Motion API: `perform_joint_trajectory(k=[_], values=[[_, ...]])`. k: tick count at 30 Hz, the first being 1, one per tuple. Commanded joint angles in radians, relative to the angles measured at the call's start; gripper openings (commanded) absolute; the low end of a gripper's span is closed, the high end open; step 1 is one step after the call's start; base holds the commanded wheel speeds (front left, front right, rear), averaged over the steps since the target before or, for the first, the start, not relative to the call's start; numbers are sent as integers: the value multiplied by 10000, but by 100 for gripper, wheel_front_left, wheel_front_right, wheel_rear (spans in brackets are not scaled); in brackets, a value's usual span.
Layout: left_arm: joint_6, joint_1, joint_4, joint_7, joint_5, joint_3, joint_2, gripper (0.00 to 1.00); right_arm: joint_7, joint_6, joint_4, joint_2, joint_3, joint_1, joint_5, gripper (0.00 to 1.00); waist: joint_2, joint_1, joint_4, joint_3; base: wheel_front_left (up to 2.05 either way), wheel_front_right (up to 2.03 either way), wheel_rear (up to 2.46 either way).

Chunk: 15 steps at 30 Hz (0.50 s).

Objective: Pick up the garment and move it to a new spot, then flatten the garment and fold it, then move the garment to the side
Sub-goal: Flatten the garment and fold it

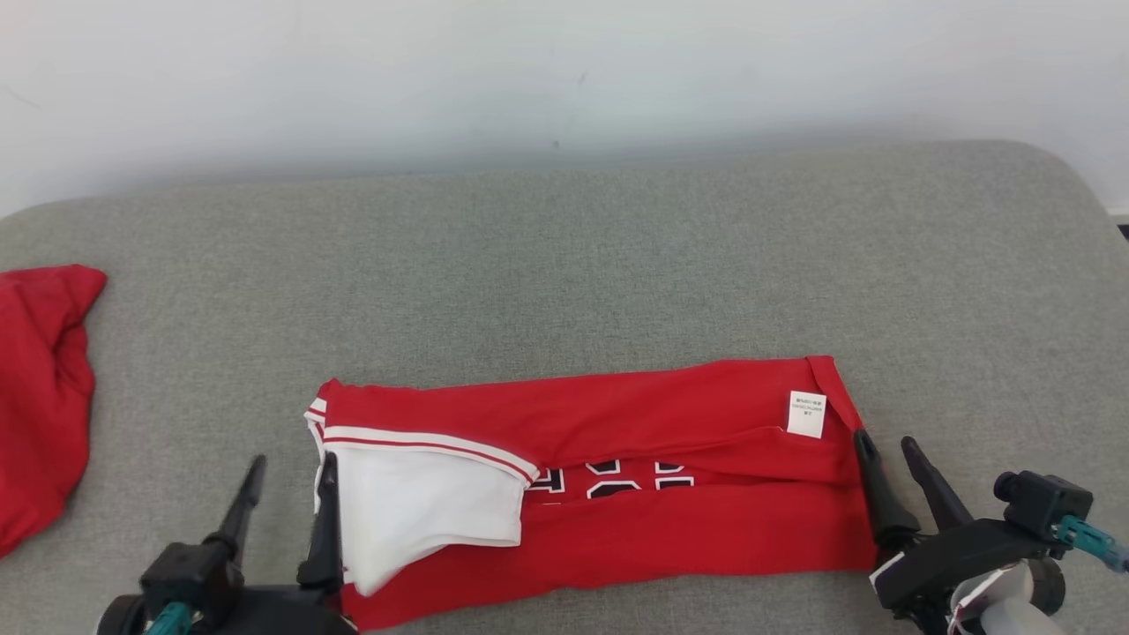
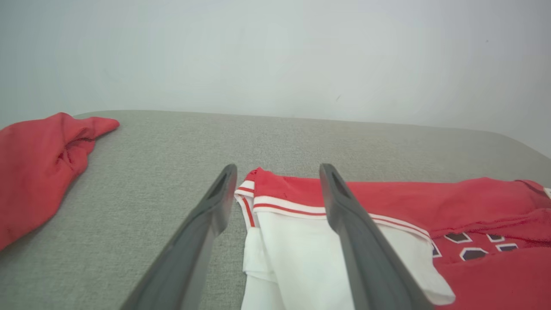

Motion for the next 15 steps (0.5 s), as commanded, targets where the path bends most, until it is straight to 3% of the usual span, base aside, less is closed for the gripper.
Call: perform_joint_trajectory(k=[1,8,15], values=[[46,234,-181,-40,176,152,-131,100,31,-25,-40,-38,-88,133,-56,100,1,1,58,-95,0,0,0],[501,1182,-1510,-37,1889,1320,-618,100,1262,-25,806,-2,-404,-394,-845,100,1,1,349,-337,0,0,0],[394,1476,-1163,-38,2206,1695,-716,100,2149,-25,2467,302,-342,-1048,-1467,100,1,1,690,-526,0,0,0]])
